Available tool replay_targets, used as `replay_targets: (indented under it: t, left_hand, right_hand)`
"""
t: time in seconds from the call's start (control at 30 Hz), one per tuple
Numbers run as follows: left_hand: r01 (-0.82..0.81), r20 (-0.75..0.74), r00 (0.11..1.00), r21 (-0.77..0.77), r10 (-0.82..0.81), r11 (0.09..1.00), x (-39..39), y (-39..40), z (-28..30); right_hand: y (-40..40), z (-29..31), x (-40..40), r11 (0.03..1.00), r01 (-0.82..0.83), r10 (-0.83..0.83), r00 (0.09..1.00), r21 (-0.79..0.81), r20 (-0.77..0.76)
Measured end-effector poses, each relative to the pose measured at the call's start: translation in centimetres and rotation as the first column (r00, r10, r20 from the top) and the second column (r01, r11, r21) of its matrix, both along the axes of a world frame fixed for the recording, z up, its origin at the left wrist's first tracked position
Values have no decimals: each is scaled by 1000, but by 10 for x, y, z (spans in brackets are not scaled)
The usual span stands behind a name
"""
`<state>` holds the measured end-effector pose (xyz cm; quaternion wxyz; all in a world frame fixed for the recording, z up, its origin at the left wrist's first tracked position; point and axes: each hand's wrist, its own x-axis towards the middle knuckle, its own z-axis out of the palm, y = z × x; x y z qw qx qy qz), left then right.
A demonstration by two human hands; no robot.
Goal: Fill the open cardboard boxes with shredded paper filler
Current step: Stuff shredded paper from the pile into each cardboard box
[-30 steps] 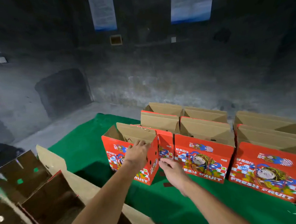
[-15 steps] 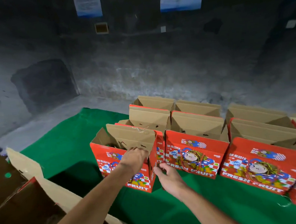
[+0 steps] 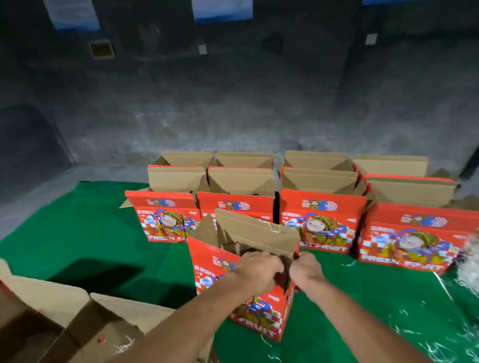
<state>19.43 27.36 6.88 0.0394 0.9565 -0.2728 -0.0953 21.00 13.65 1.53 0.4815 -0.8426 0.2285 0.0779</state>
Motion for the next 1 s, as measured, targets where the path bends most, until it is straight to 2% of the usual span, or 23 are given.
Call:
replay_targets:
  t: [0.17, 0.33, 0.5, 0.57, 0.73, 0.83, 0.9, 1.0]
  left_hand:
    - [64, -36, 997, -69, -66, 996, -67, -107, -2]
    - [110, -85, 989, -110, -120, 988, -136, -199, -10]
    - [114, -106, 985, -187, -135, 976, -208, -260, -16]
    - [142, -83, 983, -212, -163, 967, -235, -280, -17]
    - [210, -63, 972, -213, -228, 954, -291, -305, -27]
    - [206, -86, 968, -265, -236, 942, -307, -305, -33]
    - [159, -121, 972, -302, -203, 940, -311, -297, -34]
    - [20, -130, 989, -349, -70, 937, -297, -269, -35]
  right_hand:
    - [-108, -11, -65, 992, 114, -115, 993, -53, -12]
    - [-201, -20, -134, 981, 195, -195, 981, 21, 0]
    - [-273, -25, -195, 948, 278, -278, 960, 152, -23]
    - [-293, -27, -222, 947, 280, -284, 959, 158, 2]
    - [-327, -40, -292, 974, 223, -222, 975, -40, 34]
    - [-337, -44, -316, 963, 205, -195, 978, -174, 73]
    - [-336, -45, -326, 949, 176, -158, 984, -260, 87]
    - [-333, -45, -333, 926, 137, -114, 990, -352, 86]
